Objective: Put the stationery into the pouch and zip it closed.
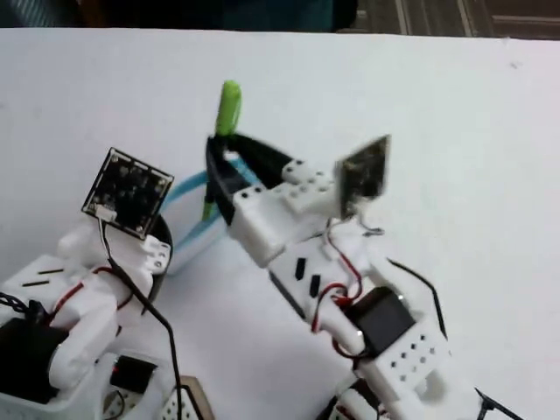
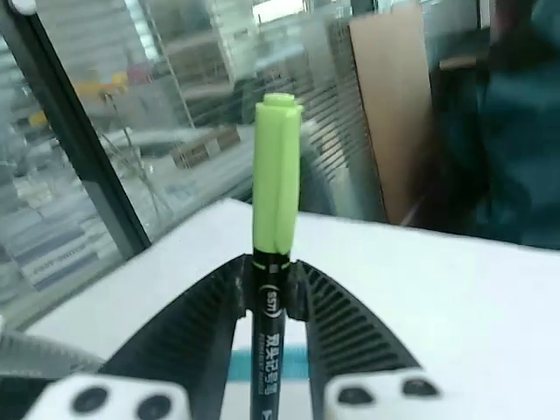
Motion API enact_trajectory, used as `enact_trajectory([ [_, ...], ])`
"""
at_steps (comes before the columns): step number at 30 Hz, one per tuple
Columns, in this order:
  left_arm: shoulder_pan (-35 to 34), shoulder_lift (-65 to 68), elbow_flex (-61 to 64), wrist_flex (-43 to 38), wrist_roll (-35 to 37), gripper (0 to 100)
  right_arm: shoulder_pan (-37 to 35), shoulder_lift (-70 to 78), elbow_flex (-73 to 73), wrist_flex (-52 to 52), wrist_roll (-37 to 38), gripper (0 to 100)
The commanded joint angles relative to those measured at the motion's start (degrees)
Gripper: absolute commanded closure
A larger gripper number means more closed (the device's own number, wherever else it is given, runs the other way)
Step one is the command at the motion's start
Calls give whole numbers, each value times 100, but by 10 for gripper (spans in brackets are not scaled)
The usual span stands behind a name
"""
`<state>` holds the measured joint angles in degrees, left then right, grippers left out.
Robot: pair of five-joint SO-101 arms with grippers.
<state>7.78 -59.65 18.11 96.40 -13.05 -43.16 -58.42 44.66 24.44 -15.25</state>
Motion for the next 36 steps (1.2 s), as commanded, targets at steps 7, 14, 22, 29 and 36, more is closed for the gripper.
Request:
enact_trajectory([
  [7, -75, 110, -18, -26, 44, 976, -541, 31, 167, 171, 607, 791],
  [14, -75, 110, -18, -26, 44, 976, -681, 13, 9, 215, 826, 800],
  [22, -75, 110, -18, -26, 44, 976, 804, 57, -862, 233, 826, 800],
  [29, -75, 110, -18, -26, 44, 976, 2642, 163, -677, 1059, 870, 798],
  [36, -75, 110, -18, -26, 44, 976, 2378, 391, 703, 2229, 1899, 798],
])
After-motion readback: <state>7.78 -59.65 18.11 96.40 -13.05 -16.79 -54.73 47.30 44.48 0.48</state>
